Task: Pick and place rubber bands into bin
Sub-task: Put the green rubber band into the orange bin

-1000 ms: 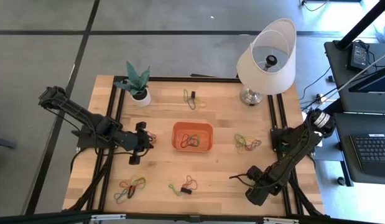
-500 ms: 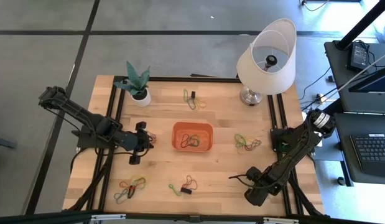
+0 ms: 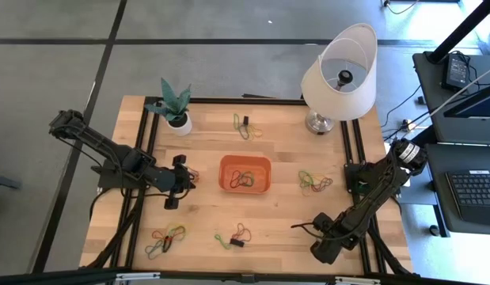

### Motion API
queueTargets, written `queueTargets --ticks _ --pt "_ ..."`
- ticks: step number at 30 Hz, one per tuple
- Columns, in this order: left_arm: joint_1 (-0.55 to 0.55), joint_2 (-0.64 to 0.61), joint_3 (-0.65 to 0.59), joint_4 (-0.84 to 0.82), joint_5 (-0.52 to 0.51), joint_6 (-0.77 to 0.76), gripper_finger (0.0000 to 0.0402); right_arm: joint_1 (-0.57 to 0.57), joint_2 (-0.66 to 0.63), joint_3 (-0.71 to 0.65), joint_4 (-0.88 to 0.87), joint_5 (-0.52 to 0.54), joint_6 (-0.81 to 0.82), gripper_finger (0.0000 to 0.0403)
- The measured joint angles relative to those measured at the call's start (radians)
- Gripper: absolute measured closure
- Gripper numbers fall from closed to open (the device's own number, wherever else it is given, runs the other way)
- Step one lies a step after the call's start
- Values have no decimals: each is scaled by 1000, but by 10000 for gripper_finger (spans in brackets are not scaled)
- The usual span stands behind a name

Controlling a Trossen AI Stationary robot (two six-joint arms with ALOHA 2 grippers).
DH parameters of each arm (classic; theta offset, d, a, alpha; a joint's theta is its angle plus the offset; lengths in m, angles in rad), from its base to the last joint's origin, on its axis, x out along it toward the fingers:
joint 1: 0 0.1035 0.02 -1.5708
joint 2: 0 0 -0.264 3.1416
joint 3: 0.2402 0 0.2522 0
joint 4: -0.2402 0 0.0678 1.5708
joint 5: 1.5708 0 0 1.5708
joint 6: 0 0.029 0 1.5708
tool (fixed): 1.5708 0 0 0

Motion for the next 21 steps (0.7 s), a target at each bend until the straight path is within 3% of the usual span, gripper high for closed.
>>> queueTargets --ticks 16,21 --pt "0 0 0 0 0 -2 398 0 7 -4 7 8 2 317" --pt "0 0 0 0 0 -2 398 0 44 -4 22 1 4 312"
